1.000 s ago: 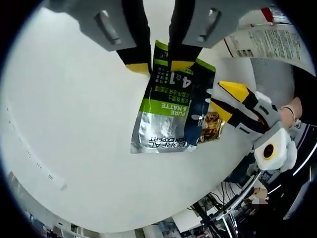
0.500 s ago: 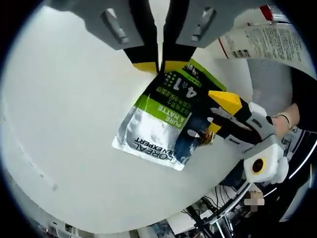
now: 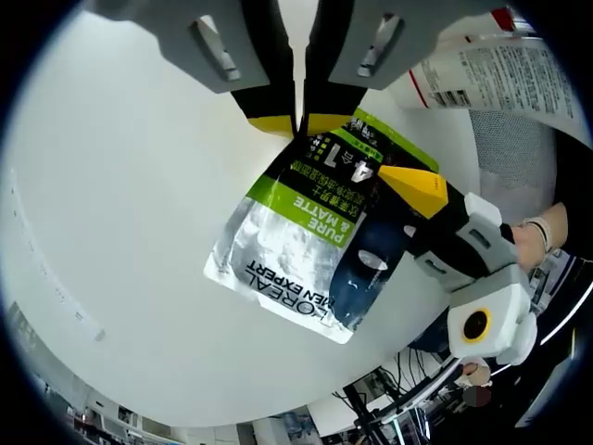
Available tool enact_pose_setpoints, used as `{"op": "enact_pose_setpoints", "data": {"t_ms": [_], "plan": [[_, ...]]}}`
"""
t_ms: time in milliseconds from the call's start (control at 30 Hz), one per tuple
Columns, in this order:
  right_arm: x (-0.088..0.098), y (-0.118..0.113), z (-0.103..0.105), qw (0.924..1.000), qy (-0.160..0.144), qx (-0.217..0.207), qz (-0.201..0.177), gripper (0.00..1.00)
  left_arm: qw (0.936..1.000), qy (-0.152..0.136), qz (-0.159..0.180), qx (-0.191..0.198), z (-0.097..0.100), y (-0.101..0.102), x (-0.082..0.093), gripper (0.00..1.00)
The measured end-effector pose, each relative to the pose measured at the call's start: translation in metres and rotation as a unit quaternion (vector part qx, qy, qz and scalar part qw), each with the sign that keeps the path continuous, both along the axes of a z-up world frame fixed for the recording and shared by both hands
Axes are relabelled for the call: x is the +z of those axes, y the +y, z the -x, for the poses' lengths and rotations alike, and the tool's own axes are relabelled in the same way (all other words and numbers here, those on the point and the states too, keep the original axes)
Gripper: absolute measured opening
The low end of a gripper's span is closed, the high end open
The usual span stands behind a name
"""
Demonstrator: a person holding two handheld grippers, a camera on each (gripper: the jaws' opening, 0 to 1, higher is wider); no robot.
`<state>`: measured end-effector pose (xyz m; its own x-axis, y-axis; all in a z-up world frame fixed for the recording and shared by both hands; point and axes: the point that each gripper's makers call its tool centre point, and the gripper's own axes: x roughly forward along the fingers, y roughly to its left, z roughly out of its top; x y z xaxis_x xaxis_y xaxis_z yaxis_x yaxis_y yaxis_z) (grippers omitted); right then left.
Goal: Arrange the skincare products in the storage area until every visible bottle or jar stands upright without overlapping.
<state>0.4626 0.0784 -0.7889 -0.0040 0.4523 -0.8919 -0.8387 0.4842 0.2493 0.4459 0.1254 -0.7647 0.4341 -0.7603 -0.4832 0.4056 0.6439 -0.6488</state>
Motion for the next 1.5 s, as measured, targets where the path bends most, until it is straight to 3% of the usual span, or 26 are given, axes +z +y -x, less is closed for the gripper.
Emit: {"op": "enact_pose_setpoints", "data": {"t_ms": [200,300,533,633,1000,1500], "plan": [[0.011,0.007,0.006,0.9996,-0.001,-0.008,-0.026,0.02,0.9995,-0.020,0.023,-0.005,0.000,0.003,0.022,0.00],[0.017,0.010,0.008,0.9993,-0.004,-0.014,-0.034,0.04,0.9988,-0.047,0.008,-0.010,-0.001,0.008,0.030,0.00],[0.046,0.016,0.014,0.9974,-0.029,-0.021,-0.062,0.05,0.9970,-0.076,0.003,-0.016,0.000,0.019,0.051,0.00],[0.058,0.014,0.006,0.9958,-0.039,-0.036,-0.075,0.07,0.9963,-0.084,0.001,-0.012,0.001,0.025,0.059,0.00],[0.096,0.010,0.018,0.9913,-0.068,-0.057,-0.098,0.11,0.9932,-0.116,-0.003,-0.004,0.014,0.039,0.091,0.00],[0.161,0.014,0.006,0.9759,-0.138,-0.066,-0.156,0.11,0.9868,-0.161,-0.011,-0.005,0.030,0.059,0.135,0.00]]}}
